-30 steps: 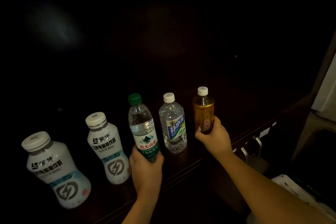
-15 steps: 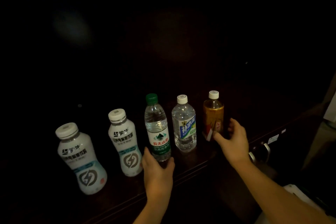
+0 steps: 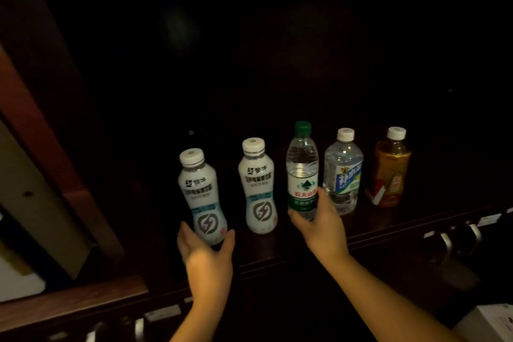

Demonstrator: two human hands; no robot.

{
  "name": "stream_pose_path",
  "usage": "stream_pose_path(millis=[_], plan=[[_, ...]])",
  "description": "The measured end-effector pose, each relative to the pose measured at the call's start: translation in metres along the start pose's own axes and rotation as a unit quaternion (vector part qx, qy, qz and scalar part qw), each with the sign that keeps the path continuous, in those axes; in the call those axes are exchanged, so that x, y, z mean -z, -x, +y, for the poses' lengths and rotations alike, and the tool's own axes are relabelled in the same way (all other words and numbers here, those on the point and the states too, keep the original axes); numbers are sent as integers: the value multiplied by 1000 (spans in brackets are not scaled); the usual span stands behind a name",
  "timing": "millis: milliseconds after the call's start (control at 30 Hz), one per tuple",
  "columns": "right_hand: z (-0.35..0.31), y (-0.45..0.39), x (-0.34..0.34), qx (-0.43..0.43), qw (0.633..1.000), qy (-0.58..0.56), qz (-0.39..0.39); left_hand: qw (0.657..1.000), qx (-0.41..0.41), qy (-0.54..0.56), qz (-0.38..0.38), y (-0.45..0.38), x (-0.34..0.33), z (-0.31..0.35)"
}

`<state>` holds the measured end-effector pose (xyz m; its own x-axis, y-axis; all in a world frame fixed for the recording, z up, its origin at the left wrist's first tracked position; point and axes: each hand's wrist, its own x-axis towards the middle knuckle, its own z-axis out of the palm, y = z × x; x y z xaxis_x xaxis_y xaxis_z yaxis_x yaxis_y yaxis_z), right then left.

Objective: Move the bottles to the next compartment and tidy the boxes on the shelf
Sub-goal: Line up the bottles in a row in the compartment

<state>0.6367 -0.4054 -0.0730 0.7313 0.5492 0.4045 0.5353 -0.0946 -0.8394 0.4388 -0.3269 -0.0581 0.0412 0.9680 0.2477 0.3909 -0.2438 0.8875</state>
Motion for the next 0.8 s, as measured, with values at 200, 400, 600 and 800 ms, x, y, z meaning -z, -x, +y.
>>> stream_pose_path(millis=[200,400,600,800], plan=[[5,-17,-4,-54,998,-35,-26,994,42,38,-95,-38,-3,-10],[0,-12,-13,-46,997,-16,-52,996,30,29,-83,-28,-14,-5],[-1,-13,-16,-43,997,2,-67,996,13,25,-85,-21,-26,0],[-1,-13,-16,-48,996,3,-71,996,0,21,-86,-23,-26,-3]])
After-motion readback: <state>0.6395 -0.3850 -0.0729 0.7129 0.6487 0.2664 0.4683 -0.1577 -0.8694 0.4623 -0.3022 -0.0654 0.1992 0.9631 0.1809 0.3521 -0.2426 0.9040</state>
